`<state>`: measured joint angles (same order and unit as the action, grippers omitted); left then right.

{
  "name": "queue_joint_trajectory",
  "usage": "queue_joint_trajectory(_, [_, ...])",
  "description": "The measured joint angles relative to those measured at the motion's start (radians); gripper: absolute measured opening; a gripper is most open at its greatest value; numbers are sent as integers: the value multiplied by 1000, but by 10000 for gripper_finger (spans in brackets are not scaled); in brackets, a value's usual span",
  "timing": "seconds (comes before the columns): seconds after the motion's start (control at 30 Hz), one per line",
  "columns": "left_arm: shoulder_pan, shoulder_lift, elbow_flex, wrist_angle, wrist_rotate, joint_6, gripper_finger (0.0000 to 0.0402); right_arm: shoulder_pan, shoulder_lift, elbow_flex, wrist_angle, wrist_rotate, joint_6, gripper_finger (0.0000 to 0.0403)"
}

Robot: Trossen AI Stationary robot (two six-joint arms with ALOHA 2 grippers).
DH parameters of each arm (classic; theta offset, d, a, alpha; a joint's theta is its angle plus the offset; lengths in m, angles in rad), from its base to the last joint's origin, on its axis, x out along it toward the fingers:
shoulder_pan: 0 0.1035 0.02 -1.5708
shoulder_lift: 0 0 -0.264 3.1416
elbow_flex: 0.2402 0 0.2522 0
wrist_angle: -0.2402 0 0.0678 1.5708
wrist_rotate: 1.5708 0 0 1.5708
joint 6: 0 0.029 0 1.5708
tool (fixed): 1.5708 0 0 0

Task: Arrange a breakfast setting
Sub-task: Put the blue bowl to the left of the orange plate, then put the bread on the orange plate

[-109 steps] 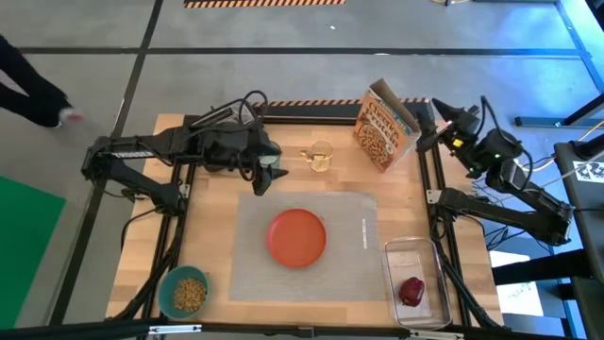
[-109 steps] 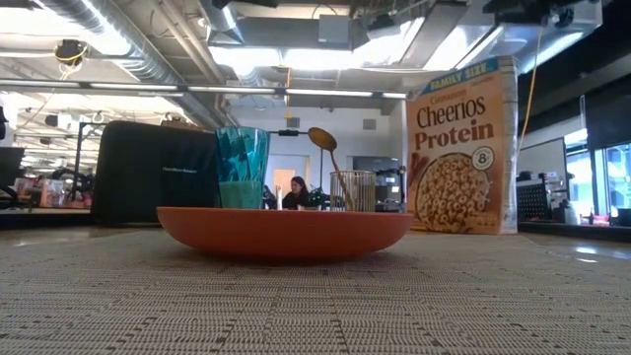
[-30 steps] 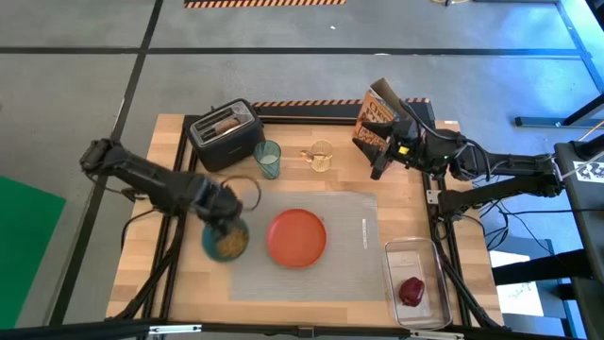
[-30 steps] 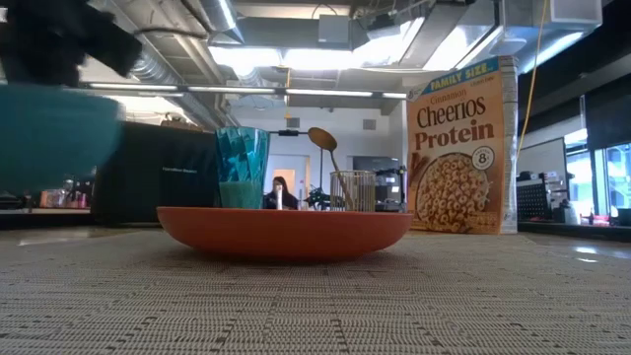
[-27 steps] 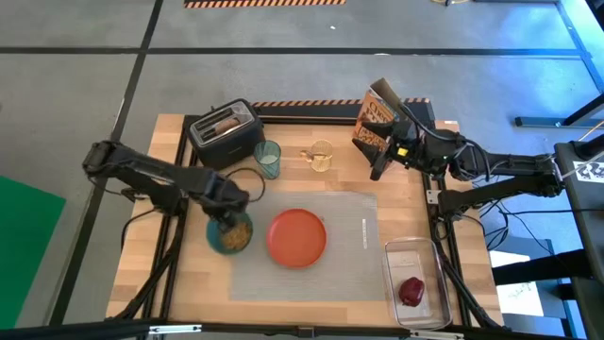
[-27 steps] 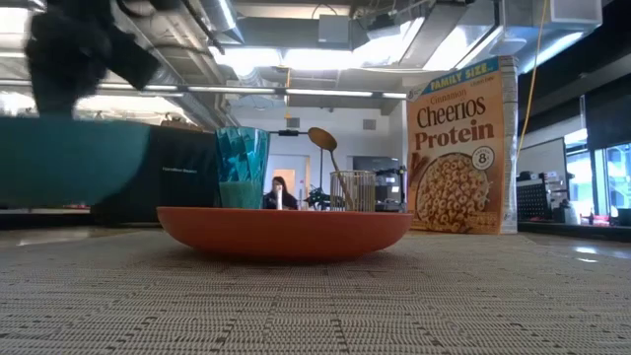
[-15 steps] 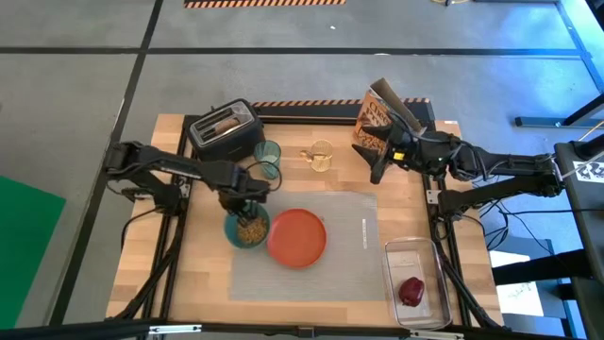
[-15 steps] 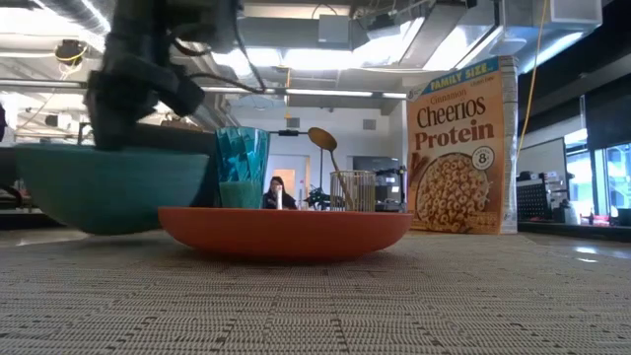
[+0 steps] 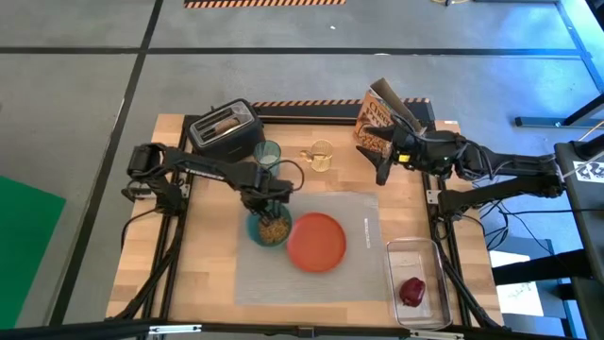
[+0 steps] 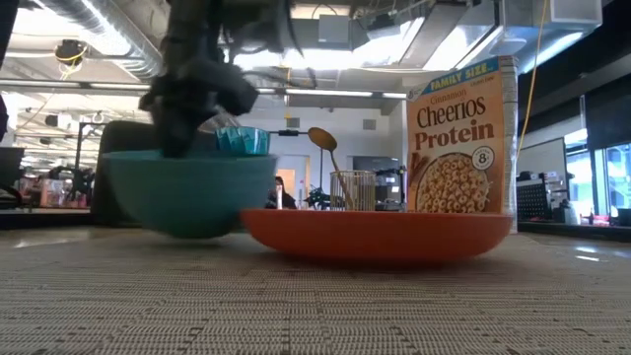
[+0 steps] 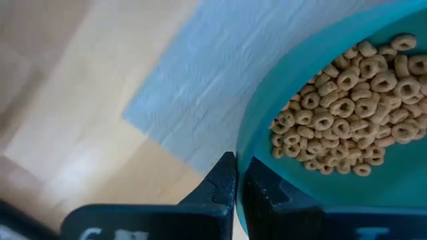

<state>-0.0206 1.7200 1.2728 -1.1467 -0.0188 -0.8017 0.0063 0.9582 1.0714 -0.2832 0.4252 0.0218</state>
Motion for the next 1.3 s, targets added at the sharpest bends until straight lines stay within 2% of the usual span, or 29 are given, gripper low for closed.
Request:
queue_joint_trajectory(0.2, [10,42,43,53,-8,2,7,0,-29,0,-9,0,-14,256])
queue_joint_trajectory(0.4, [2,70,49,26,77,37,9,0,-66,1,-64,2,-15,256])
queue_joint_trajectory(0.5, [-8,70,49,28,118,100,17,0,-72,1,-91,38,2,256])
queue_joint_trajectory(0.63, [-24,70,49,42,119,109,31,0,-79,0,-122,64,8,256])
queue_joint_trajectory(1.03, [-41,66,49,30,139,115,105,0,-81,0,-125,64,33,256])
queue_joint_trajectory(1.3, [-41,-29,50,31,93,96,148,0,-78,0,-125,64,52,256])
